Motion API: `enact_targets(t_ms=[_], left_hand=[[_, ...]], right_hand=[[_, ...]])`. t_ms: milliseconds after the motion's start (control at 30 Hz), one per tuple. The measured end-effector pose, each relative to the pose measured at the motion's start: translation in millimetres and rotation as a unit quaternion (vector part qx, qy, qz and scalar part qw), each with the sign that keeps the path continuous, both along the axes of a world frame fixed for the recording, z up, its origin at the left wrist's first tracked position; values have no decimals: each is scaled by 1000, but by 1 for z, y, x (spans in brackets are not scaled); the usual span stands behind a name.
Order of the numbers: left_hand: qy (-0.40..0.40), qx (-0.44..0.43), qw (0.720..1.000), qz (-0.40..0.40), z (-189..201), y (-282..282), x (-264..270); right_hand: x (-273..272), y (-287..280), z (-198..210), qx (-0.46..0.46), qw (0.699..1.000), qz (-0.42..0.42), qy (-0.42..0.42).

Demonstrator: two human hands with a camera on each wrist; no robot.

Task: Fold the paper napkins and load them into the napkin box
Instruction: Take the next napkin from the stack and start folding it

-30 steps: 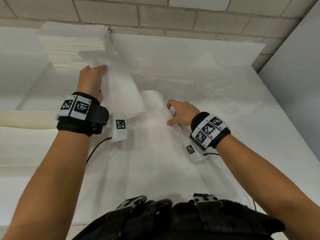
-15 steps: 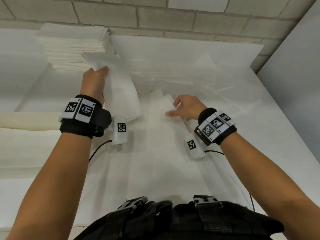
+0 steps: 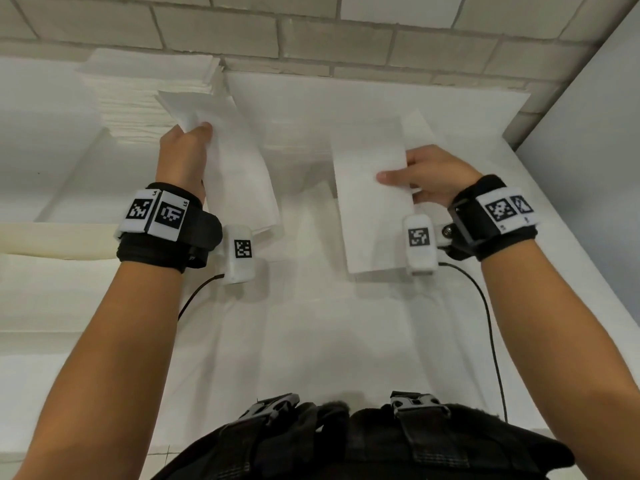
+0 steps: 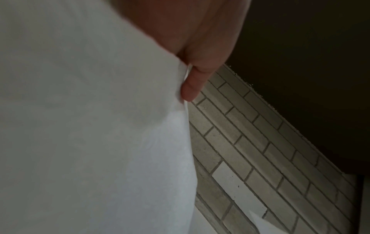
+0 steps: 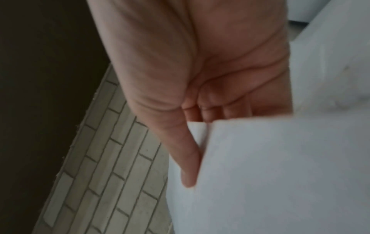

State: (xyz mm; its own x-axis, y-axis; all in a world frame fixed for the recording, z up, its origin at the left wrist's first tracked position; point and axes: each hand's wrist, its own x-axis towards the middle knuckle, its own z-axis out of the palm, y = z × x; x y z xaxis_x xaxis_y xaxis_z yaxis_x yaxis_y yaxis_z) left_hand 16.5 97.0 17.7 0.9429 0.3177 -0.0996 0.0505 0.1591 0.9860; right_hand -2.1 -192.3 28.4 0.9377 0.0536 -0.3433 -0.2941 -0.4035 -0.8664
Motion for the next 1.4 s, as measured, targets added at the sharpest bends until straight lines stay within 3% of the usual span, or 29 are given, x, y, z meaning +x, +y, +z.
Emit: enact_targets(t_ms=[100, 200, 300, 400, 733, 800, 867, 967, 1033, 1133, 1267, 1333, 1400], left_hand=[[1, 2, 1000, -3, 0, -2, 0], [5, 3, 1000, -6, 0, -3, -2], [12, 3, 1000, -6, -2, -1, -3], [20, 4, 1000, -4, -6, 1, -5], [15, 10, 1000, 14, -5, 1, -4], [9, 12, 1000, 16, -2, 3, -4], [3, 20, 1000, 20, 1, 6, -4], [-7, 28, 999, 26, 5, 9, -4], [-12, 31, 999, 27, 6, 10, -4], [-14, 26, 999, 31, 5, 13, -6], [-14, 25, 999, 33, 5, 13, -7], [-12, 28, 999, 29, 5, 11, -7], [-10, 36, 999, 28, 4, 11, -6]], right_hand=[[18, 23, -16, -1, 998, 16, 58], [31, 54, -43, -125, 983, 88, 101], [37, 79, -64, -247, 959, 117, 77], [36, 93, -74, -312, 940, 128, 44], [26, 93, -74, -305, 946, 108, -9], [22, 104, -73, -378, 912, 145, -62], [20, 118, -68, -433, 860, 241, -119], [24, 138, -64, -482, 741, 432, -180], [29, 146, -65, -506, 687, 493, -170], [35, 146, -65, -521, 654, 519, -179], [41, 134, -62, -546, 612, 507, -265], [43, 129, -62, -547, 616, 492, -281], [45, 124, -62, -540, 643, 475, -264]])
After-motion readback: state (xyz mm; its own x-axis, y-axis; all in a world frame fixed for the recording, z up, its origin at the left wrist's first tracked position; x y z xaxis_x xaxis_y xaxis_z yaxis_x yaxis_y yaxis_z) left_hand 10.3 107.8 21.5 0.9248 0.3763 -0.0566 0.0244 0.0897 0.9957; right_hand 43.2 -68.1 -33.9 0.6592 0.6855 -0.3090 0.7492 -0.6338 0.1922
